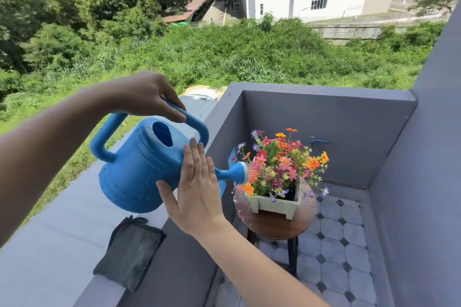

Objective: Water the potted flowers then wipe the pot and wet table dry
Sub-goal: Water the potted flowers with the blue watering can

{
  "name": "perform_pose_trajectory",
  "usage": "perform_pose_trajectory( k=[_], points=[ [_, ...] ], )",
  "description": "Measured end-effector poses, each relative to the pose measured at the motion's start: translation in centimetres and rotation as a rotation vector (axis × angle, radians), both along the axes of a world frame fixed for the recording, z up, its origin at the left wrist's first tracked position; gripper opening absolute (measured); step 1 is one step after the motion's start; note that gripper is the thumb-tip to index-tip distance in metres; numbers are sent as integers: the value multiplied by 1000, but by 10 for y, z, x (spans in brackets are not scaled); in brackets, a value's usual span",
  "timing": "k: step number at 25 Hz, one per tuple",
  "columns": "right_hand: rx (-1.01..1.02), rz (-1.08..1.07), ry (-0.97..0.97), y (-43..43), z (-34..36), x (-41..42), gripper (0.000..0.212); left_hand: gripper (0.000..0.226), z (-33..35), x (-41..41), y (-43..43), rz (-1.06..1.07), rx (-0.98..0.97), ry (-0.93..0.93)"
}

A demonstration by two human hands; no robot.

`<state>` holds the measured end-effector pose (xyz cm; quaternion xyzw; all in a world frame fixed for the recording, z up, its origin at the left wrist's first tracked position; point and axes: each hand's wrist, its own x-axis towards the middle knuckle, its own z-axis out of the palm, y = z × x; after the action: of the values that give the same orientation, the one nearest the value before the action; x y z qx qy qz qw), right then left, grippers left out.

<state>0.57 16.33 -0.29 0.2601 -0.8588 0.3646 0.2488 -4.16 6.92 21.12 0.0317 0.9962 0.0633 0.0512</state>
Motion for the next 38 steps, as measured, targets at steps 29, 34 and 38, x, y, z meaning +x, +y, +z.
perform_pose_trajectory(
  k=[29, 34, 38],
  points=[
    [-110, 22, 39, 34, 16, -12, 76, 16, 16, -17, 29, -110, 47, -42],
    [14, -17, 60, 33, 30, -24, 75, 20, 24, -21, 23, -83, 25, 22],
    [54, 48, 120, 24, 33, -20, 73, 17, 23, -20, 16, -48, 20, 38]
  ],
)
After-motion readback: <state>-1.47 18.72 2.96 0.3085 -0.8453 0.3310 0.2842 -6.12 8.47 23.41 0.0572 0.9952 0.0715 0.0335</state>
